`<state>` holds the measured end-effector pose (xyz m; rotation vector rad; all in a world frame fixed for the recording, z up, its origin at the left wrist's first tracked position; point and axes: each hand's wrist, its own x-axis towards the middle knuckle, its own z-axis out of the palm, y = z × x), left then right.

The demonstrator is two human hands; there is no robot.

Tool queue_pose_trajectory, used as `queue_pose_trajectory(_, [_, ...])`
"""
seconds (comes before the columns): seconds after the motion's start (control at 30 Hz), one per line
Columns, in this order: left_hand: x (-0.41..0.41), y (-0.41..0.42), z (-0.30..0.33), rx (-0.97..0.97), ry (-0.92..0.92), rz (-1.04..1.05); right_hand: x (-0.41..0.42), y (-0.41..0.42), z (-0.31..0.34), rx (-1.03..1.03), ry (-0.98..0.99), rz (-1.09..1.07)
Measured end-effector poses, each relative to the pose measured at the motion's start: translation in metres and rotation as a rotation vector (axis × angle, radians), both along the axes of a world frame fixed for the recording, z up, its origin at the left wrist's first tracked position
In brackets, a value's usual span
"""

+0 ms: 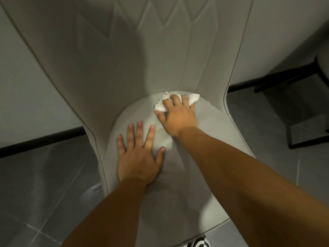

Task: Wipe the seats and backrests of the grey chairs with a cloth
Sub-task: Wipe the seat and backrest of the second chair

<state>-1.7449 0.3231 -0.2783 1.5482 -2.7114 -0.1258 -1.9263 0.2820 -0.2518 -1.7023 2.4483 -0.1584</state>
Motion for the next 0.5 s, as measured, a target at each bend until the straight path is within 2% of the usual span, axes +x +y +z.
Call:
queue_pose_trajectory(0.27, [0.005,0.000,0.007,0.051,-0.031,-0.011,0.013,0.064,0.010,0.047,0.015,-0.048])
queue_pose_trajectory(0.5, [0.037,0.009,0.022,0.177,-0.109,-0.056,0.024,0.129,0.031,0.135,-0.077,-0.061])
